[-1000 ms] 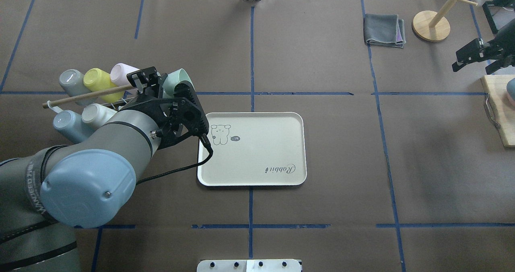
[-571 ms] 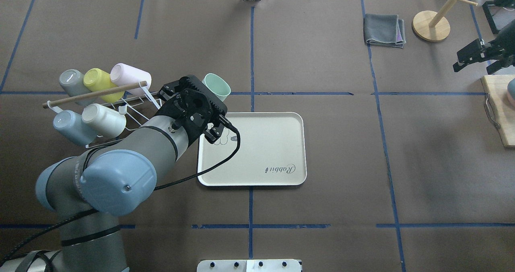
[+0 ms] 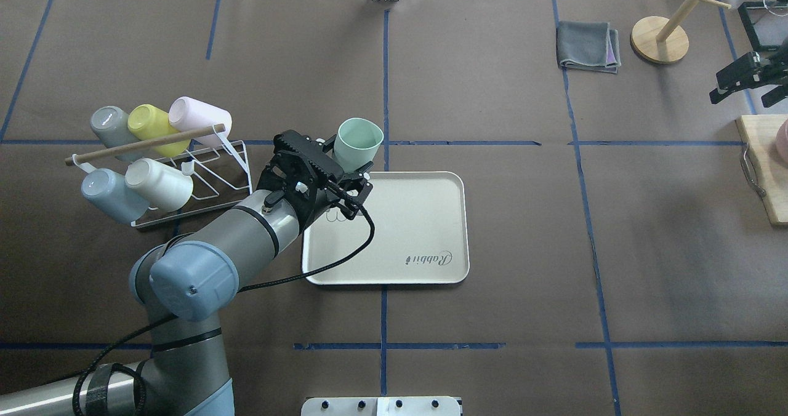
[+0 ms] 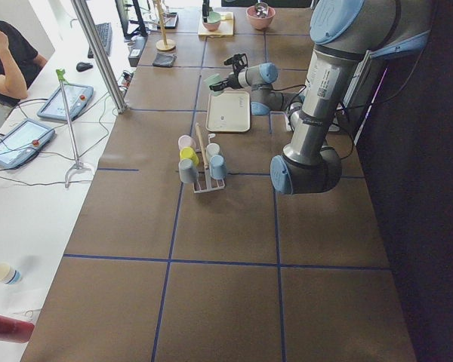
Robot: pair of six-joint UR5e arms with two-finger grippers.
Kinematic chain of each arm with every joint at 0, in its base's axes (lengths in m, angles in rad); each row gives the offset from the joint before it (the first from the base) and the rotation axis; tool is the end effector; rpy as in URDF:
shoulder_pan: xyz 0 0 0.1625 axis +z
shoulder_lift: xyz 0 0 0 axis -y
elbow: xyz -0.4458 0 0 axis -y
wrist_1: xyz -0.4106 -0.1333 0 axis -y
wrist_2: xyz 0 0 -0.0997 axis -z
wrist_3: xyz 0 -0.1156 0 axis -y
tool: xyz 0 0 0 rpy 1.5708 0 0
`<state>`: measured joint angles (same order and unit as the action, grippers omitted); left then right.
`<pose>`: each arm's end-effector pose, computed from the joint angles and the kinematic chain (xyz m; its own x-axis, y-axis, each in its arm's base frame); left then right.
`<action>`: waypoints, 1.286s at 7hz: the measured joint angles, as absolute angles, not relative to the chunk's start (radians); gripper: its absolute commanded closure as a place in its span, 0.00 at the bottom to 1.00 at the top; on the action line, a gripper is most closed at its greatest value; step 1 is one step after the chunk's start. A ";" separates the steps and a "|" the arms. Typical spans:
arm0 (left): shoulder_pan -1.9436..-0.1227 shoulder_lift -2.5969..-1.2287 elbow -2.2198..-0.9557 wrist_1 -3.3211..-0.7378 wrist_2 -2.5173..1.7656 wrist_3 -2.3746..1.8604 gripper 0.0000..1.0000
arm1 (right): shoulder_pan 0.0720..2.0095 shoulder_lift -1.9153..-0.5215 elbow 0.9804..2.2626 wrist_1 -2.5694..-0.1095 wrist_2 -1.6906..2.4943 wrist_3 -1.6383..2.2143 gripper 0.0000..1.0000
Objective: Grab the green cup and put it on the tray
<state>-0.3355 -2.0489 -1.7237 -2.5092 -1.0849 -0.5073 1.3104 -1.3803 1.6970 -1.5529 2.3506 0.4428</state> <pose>0.5417 -0.3872 0.2165 0.6405 0.5952 -0.4853 0.3545 0.3313 0.8744 -0.1031 -0.5891 0.5173 0.6713 0.0241 0.7408 -0.0492 0.9987 0.0122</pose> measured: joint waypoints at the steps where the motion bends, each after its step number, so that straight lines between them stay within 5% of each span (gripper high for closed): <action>1: -0.331 -2.055 -1.612 -2.664 -1.085 -0.508 0.79 | 1.339 -1.388 1.680 -1.554 2.354 0.381 0.00; 4: -0.317 -2.089 -1.390 -2.904 -1.082 -0.505 0.79 | 1.422 -1.445 1.655 -1.555 2.384 0.212 0.00; 9: -0.267 -2.151 -1.326 -2.947 -1.071 -0.510 0.71 | 1.446 -1.459 1.642 -1.558 2.413 0.185 0.00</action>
